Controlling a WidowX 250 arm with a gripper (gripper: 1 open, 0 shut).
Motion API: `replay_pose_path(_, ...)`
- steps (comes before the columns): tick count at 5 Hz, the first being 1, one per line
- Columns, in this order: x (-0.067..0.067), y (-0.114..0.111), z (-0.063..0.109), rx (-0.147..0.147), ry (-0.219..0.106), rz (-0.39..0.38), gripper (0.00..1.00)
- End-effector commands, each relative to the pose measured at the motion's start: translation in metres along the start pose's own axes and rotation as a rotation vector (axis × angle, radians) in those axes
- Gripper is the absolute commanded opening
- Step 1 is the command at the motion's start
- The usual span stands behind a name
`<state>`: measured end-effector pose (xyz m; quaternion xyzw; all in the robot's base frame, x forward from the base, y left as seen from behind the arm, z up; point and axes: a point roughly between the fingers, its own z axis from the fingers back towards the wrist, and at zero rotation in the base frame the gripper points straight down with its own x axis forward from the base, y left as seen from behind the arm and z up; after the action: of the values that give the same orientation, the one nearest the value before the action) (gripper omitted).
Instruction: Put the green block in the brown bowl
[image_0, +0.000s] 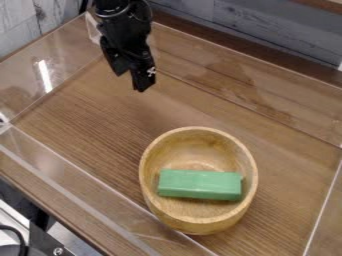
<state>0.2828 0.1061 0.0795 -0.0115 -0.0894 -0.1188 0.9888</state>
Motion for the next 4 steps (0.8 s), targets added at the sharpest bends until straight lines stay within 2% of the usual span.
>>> replay_pose_path(1, 0.0081, 0.0077, 0.0135, 0.026, -0.041, 0.010, 1.00)
replay_pose_path(4, 0.0080, 0.0057, 0.0133, 0.010, -0.038, 0.003, 1.00)
